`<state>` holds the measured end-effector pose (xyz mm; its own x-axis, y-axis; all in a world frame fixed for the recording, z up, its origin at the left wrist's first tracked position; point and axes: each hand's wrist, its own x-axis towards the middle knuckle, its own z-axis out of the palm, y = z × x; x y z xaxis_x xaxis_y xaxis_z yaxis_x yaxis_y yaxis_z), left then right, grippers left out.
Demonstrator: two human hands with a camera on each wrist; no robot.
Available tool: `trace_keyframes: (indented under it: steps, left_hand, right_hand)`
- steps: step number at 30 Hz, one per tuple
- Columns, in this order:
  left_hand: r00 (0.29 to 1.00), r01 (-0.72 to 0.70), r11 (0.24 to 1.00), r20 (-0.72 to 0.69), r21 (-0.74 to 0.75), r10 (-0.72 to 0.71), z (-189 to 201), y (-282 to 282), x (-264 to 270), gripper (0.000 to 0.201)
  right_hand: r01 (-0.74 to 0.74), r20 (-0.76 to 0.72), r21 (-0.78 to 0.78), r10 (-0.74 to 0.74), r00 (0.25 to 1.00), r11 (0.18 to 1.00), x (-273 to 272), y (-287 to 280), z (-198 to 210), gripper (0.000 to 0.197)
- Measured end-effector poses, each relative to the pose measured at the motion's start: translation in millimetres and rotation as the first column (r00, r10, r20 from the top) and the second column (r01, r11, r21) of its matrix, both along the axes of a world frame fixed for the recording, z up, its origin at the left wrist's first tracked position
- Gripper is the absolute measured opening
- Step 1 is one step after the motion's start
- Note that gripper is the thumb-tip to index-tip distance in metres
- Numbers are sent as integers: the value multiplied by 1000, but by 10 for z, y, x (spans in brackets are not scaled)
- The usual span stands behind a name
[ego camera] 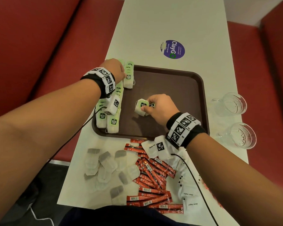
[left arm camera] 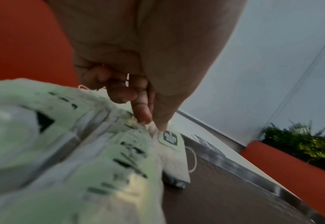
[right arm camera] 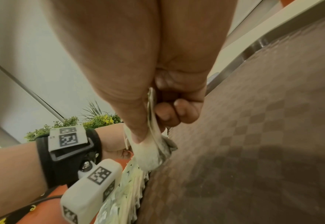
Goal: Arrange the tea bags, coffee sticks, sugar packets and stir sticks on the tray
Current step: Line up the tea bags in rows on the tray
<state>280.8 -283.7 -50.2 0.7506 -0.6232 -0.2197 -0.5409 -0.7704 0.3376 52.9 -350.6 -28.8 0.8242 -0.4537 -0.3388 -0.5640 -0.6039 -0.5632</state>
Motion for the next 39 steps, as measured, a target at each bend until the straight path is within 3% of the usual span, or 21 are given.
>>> trace_keyframes:
  steps: [4,8,11,14,17,20,22,24,31,36,39]
  left_hand:
    - [995,32,999,94,38,-36,3,-82,-54,29]
    - [988,122,977,70,175,-136,-57,-181,-163,43]
    - [987,136,970,54,201,-149,-93,-186,-164,38]
    - [989,141,982,35,122,-147,-29,-138,-187,38]
    - [984,176,976,-17,-132,-180,126,-54,-302,34]
    - [896,365,888,-154,-279,-417,370,103,-516,34]
    - [797,517,821,-214,-244,-565,462,205,-631,26]
    - [750,608,773,-188,-181,-634,445,264,-684,16]
    - [805,520,803,-147,-290,-575,380,383,-631,3]
    - [888,400,877,-123,-266,-442,331,414,-458,3]
    - [925,346,925,-111,-157,-364,259,387,-295,4]
  right_hand:
    - [-15,7,-8,16,1000,1000,-45,-12,12,21]
    - [-26,16,-14,26,1000,1000,-58,-17,45,21]
    - [-25,30,-31,26,999,999,-53,-18,64,22]
    - [-28,29,-34,28,999,999,-47,-17,61,22]
    - [-13,42,-40,14,999,999,-39,-24,41,21]
    - [15,67,-21,-14,998,1000,-38,-29,18,18]
    - [28,99,-9,-27,995,1000,-36,-43,-13,17]
    - [37,129,-21,-34,991,999,-25,-48,-32,24]
    - [4,125,-25,-1,992,1000,23,-2,-29,18]
    - [23,127,-16,-20,992,1000,30,-53,8,4]
    - [-2,76,-24,4,997,1000,10,-108,-15,14]
